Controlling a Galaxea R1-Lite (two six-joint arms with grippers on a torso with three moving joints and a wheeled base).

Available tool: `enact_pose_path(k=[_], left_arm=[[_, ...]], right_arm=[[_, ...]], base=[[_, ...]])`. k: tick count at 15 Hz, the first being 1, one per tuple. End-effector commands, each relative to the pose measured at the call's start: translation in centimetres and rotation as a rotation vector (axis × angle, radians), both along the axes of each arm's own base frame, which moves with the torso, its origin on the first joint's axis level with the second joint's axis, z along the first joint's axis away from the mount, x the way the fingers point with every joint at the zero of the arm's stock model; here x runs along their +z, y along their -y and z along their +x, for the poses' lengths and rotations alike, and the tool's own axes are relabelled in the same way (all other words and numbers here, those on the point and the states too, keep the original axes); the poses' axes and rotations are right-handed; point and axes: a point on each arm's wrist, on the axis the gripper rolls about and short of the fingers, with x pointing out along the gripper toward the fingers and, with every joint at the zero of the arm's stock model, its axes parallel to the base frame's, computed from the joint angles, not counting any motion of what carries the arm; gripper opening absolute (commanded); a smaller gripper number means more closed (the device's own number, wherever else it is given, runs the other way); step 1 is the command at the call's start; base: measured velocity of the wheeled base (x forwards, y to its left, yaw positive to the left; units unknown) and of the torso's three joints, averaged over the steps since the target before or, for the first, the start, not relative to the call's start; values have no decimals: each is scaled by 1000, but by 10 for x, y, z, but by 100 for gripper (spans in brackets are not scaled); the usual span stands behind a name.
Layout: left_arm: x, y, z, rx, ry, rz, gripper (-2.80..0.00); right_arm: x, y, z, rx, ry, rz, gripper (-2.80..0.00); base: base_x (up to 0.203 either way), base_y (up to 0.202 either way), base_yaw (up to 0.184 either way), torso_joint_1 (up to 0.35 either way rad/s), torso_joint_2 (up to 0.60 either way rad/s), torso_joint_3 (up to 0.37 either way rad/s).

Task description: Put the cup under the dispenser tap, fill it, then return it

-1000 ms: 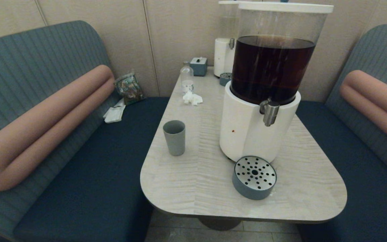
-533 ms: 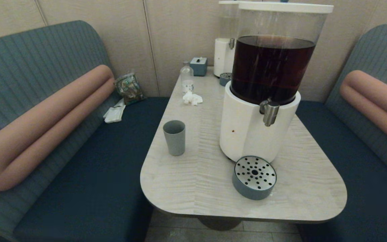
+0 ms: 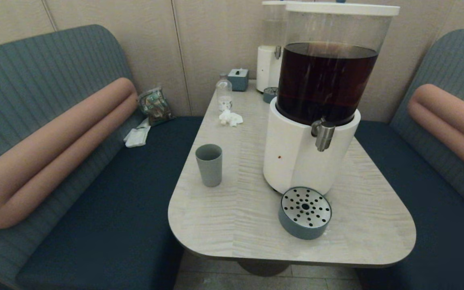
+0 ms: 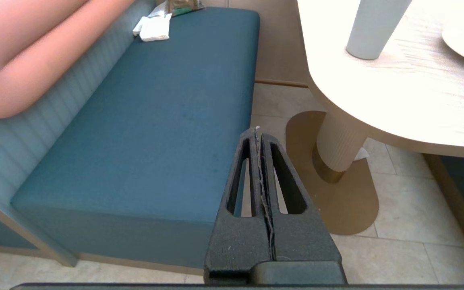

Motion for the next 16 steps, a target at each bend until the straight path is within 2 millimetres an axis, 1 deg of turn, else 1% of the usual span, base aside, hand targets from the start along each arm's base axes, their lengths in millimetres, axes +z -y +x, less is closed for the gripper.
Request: enact_pose_path(k=[1,11,16], left_arm=[[0,0,0,1,-2,-1,-280],[0,0,0,1,-2,-1,-280],[0,0,0,1,-2,-1,-280]], right_arm=[[0,0,0,0,1,-1,-280],[0,0,0,4,-2,-11,-280],[0,0,0,-1,0,15,-280]], base=[[0,0,0,0,0,0],[0,0,0,0,0,0],[0,0,0,0,0,0]])
